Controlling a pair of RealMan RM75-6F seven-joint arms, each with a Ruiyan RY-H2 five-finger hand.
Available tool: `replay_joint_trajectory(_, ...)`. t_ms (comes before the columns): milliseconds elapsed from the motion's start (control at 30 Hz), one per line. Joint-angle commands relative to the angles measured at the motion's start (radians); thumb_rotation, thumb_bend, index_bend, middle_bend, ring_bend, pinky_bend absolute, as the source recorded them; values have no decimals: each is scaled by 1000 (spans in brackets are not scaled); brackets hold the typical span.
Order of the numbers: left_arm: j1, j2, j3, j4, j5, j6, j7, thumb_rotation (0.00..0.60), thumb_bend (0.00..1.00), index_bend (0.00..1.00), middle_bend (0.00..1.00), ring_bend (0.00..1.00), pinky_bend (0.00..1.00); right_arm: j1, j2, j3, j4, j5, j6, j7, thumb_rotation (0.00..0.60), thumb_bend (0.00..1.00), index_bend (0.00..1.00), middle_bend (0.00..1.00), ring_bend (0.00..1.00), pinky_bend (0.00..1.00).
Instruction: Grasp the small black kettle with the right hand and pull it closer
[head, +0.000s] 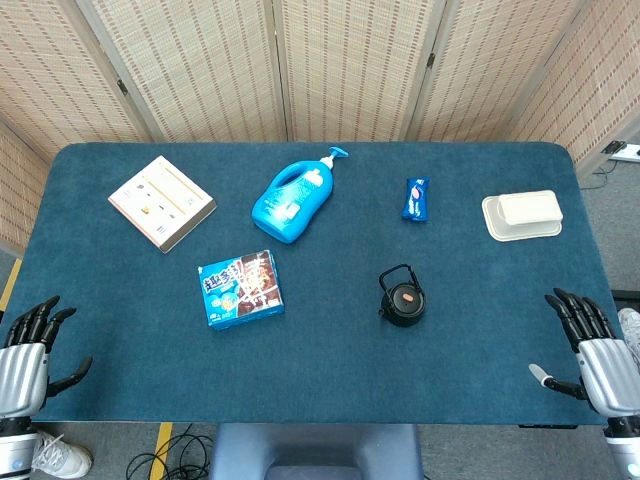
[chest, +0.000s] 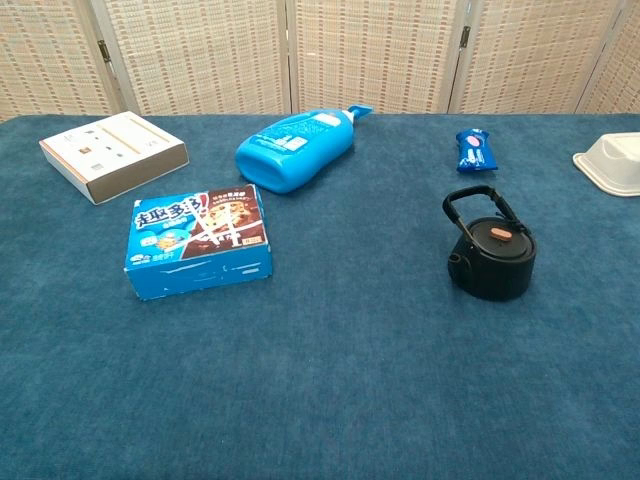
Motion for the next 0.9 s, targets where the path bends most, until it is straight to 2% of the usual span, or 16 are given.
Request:
replay_joint_trajectory(33, -2, 4, 4, -5, -7, -11, 10, 600, 265, 232, 106, 111, 150, 1, -1, -1, 0, 1, -2, 0, 600, 96, 19, 41, 17, 0)
replay_joint_trajectory(533, -3, 21, 11, -33, -15, -24, 23, 600, 265, 232, 106, 111, 150, 11, 24, -1, -18, -8, -12, -11, 600, 96, 20, 65, 17, 0)
replay_joint_trajectory(767, -3, 23, 14, -36, -18, -28, 23, 600, 266, 232, 106, 111, 150, 93, 75, 16, -98, -12, -129, -83, 600, 96, 19, 78, 17, 0)
replay_joint_trajectory(900, 0, 22, 18, -31, -20, -28, 20, 600, 265, 232, 106, 111, 149, 167, 100, 35, -166, 7, -242, -159, 600, 96, 0, 49, 17, 0)
